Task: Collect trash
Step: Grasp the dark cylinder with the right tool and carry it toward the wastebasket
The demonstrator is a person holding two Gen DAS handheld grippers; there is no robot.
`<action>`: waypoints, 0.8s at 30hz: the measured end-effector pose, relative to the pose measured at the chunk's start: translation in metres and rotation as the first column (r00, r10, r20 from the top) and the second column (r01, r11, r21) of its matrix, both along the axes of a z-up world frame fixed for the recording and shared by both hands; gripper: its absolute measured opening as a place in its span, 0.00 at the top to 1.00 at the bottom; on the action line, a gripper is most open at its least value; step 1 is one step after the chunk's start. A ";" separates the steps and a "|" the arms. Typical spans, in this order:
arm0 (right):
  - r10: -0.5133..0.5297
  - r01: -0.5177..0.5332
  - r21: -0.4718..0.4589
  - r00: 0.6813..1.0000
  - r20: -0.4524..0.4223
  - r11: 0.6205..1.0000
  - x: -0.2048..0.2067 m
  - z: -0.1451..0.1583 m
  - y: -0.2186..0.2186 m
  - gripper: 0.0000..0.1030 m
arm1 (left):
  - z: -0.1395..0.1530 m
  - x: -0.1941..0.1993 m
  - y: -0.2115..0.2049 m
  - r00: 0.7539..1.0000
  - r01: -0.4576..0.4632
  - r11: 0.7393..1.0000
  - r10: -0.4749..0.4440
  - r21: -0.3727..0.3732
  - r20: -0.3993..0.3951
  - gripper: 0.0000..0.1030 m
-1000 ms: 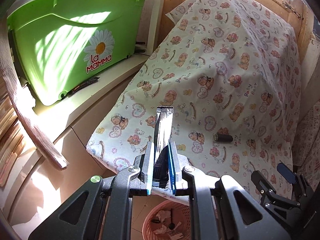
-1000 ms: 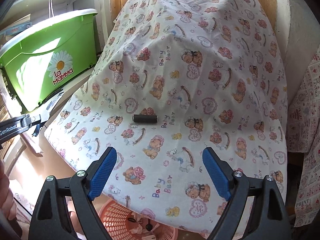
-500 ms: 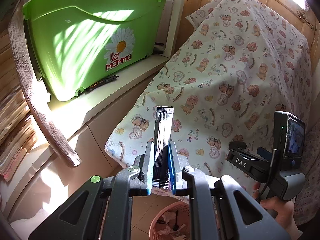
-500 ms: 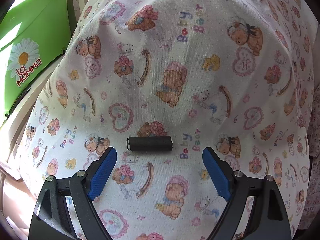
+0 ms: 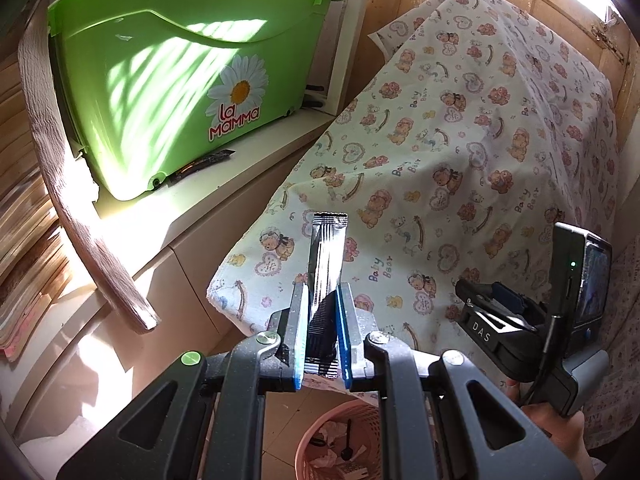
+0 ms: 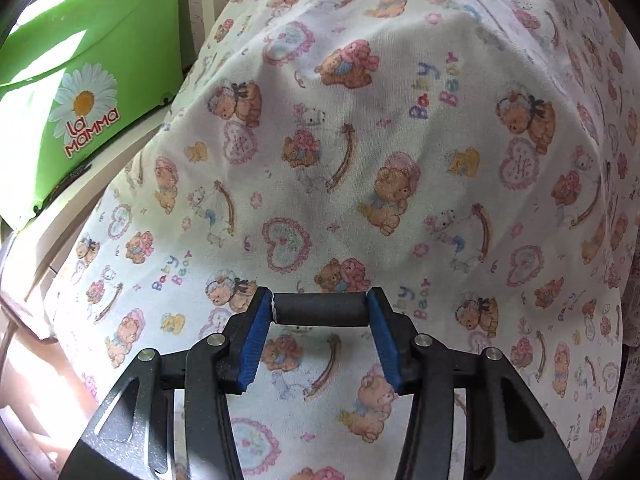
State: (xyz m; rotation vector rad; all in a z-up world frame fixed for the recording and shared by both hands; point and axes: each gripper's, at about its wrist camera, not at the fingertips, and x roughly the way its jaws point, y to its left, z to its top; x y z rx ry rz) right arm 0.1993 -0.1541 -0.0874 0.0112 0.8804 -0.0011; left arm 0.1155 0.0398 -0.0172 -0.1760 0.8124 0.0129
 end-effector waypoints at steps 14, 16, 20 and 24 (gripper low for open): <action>0.037 -0.042 0.057 0.995 0.088 0.998 -0.151 0.062 -0.018 0.50 | -0.009 -0.025 -0.037 0.988 0.140 0.990 -0.138 0.014 -0.068 0.88; 0.049 -0.056 0.115 0.997 0.067 0.992 -0.175 0.060 -0.026 0.50 | -0.011 -0.031 -0.045 0.979 0.182 0.983 -0.181 0.004 -0.095 0.88; 0.047 -0.056 0.129 0.996 0.070 0.990 -0.204 0.046 -0.029 0.50 | -0.023 -0.042 -0.064 0.944 0.283 0.959 -0.278 0.002 -0.178 0.88; 0.096 -0.097 0.071 0.995 0.024 0.993 -0.210 0.032 -0.023 0.50 | -0.038 -0.050 -0.071 0.911 0.322 0.945 -0.327 -0.061 -0.251 0.88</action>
